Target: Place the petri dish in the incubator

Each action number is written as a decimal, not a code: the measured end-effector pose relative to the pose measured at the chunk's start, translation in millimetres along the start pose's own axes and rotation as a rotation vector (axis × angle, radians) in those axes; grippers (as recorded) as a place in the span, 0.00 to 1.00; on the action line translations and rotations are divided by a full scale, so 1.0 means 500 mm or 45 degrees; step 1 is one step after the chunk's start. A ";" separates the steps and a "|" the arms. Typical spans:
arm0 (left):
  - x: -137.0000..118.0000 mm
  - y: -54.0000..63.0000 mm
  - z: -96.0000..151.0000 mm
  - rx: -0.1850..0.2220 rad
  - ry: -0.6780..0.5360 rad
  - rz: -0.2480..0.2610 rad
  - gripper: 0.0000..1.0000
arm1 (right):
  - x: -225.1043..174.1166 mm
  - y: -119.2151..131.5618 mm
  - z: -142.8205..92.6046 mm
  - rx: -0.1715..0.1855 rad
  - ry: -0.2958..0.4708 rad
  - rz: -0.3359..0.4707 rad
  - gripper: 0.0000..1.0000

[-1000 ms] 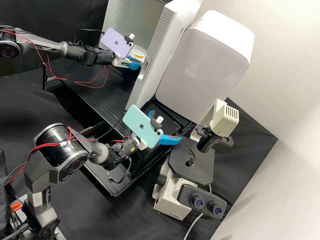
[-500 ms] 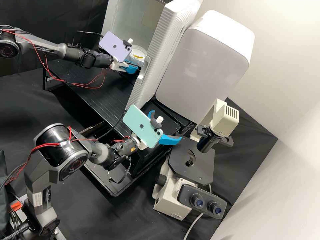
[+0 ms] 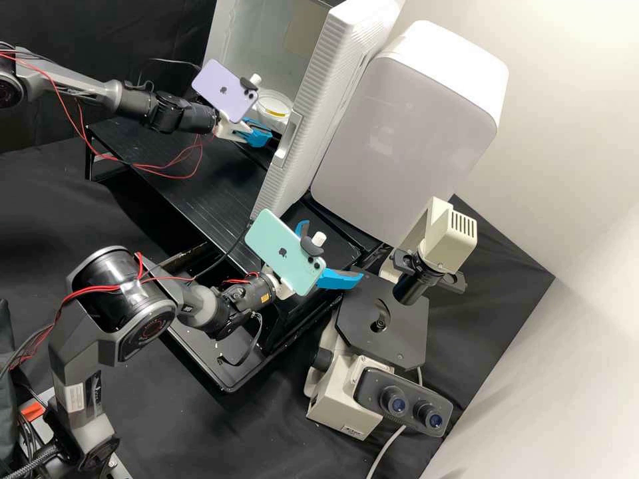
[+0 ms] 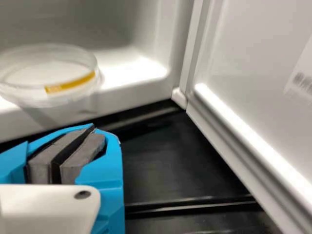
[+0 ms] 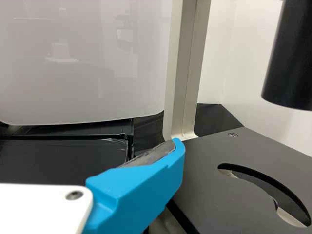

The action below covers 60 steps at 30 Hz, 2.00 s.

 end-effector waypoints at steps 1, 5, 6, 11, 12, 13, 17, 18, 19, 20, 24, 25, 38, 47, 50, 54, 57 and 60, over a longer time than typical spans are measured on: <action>-0.004 0.004 0.000 -0.001 -0.002 0.004 0.00 | 0.000 0.000 0.000 0.000 0.000 0.000 1.00; -0.019 0.016 0.002 -0.006 -0.011 0.017 0.00 | 0.000 0.000 0.000 0.000 0.000 0.000 1.00; -0.020 0.018 0.002 -0.007 -0.014 0.019 0.00 | 0.000 0.000 0.000 0.000 0.000 0.000 1.00; -0.032 0.031 0.005 0.006 -0.025 0.038 0.00 | 0.000 0.000 0.000 0.000 0.000 0.000 1.00; -0.032 0.031 0.005 0.006 -0.025 0.038 0.00 | 0.000 0.000 0.000 0.000 0.000 0.000 1.00; -0.032 0.031 0.005 0.006 -0.025 0.038 0.00 | 0.000 0.000 0.000 0.000 0.000 0.000 1.00; -0.029 0.025 0.007 0.008 -0.027 0.032 0.00 | 0.000 0.000 0.000 0.000 0.000 0.000 1.00; -0.028 0.023 0.008 0.010 -0.027 0.029 0.00 | 0.000 0.000 0.000 0.000 0.000 0.000 1.00; -0.027 0.020 0.009 0.012 -0.029 0.025 0.00 | 0.000 0.000 0.000 0.000 0.000 0.000 1.00; -0.027 0.019 0.012 0.012 -0.032 0.024 0.00 | 0.000 0.000 0.000 0.000 0.000 0.000 1.00; -0.027 0.023 0.023 0.010 -0.048 0.035 0.00 | 0.000 0.000 0.000 0.000 0.000 0.000 1.00; -0.027 0.023 0.025 0.010 -0.051 0.036 0.00 | 0.000 0.000 0.000 0.000 0.000 0.000 1.00; -0.035 0.058 0.040 -0.002 -0.080 0.102 0.00 | 0.000 0.000 0.000 0.000 0.000 0.000 1.00; -0.037 0.066 0.039 -0.005 -0.075 0.116 0.00 | 0.000 0.000 0.000 0.000 0.000 0.000 1.00; -0.037 0.066 0.039 -0.005 -0.075 0.116 0.00 | 0.000 0.000 0.000 0.000 0.000 0.000 1.00; -0.034 0.063 0.038 -0.004 -0.073 0.111 0.00 | 0.000 0.000 0.000 0.000 0.000 0.000 1.00; -0.034 0.063 0.038 -0.004 -0.073 0.111 0.00 | 0.000 0.000 0.000 0.000 0.000 0.000 1.00; -0.033 0.063 0.038 -0.004 -0.073 0.112 0.00 | 0.000 0.000 0.000 0.000 0.000 0.000 1.00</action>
